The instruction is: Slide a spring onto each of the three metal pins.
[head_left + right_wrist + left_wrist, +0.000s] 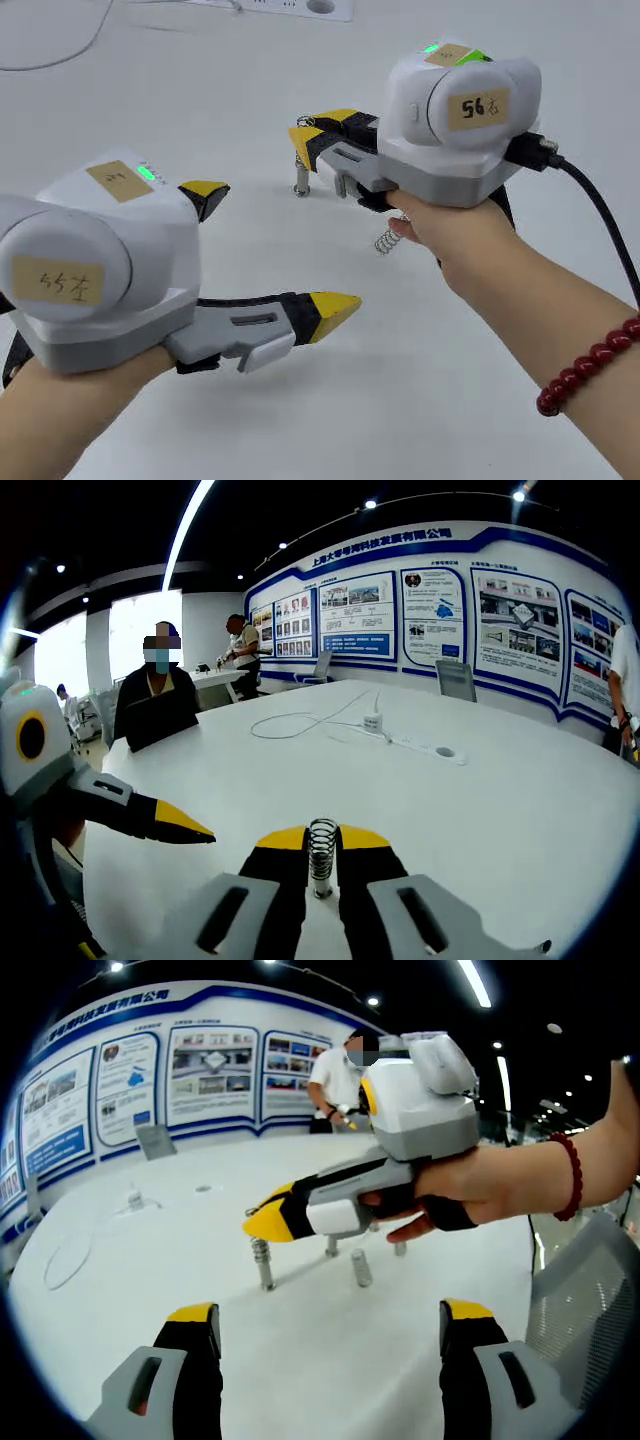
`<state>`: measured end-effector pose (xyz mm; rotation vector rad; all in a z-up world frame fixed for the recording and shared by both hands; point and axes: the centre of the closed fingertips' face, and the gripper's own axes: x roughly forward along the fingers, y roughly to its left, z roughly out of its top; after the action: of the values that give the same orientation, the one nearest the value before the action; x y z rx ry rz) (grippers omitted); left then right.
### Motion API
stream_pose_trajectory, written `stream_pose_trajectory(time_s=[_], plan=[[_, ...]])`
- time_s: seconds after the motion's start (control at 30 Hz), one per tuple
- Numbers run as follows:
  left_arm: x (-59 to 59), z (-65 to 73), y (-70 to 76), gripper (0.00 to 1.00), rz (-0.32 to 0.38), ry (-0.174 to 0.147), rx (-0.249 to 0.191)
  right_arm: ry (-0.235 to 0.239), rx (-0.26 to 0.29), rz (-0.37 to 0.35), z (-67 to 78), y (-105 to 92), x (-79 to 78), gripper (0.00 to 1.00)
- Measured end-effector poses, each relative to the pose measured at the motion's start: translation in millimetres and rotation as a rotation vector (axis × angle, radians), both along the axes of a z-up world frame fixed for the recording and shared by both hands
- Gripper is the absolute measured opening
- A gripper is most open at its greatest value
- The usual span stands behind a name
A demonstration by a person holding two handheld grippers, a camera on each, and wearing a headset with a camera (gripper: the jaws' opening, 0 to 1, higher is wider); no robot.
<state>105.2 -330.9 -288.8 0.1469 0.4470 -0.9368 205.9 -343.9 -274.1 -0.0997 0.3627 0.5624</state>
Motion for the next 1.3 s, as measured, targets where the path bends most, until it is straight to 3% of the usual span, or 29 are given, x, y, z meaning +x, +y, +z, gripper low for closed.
stream_pose_trajectory(time_s=[0.9,1.3], plan=[[-2.0,2.4,-0.3,0.91,-0.003,-0.002,-0.002,0.109,-0.036,-0.007,-35.1,-4.1,-6.7,0.12],[-1.4,2.3,0.4,0.91,-0.002,-0.006,0.004,0.129,-0.012,-0.012,-36.9,-2.6,-10.3,0.15]])
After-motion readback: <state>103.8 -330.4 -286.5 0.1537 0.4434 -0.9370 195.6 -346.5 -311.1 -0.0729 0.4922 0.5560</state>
